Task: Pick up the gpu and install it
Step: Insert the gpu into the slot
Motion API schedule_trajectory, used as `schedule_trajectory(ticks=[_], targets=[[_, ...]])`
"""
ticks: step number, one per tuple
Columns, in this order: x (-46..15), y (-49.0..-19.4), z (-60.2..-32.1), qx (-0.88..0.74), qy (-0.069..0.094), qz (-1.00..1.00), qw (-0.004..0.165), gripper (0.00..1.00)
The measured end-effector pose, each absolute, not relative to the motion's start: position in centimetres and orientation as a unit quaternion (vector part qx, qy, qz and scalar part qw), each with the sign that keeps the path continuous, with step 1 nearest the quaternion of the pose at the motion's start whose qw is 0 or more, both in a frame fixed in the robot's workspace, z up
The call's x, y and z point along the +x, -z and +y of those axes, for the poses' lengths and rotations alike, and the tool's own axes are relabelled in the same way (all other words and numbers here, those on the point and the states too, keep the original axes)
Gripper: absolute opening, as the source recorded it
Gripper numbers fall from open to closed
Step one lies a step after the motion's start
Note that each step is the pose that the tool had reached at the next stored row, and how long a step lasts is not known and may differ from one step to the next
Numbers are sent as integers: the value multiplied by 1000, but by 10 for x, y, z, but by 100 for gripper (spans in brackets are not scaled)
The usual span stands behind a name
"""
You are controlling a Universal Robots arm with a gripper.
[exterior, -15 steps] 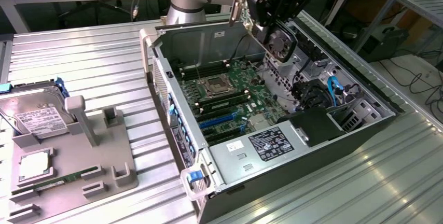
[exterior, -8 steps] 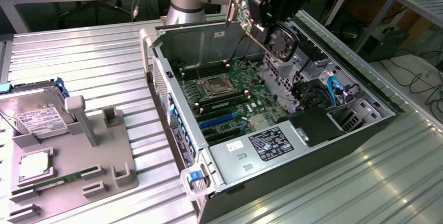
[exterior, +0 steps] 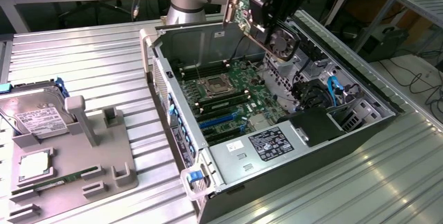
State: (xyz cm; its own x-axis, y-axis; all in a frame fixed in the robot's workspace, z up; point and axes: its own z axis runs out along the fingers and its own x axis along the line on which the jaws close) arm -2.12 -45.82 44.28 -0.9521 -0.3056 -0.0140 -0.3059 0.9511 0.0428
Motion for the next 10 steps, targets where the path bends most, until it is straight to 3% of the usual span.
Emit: schedule_trajectory(ticks=[10], targets=[[-21,-443,-458,-201,-22,979,3,28]])
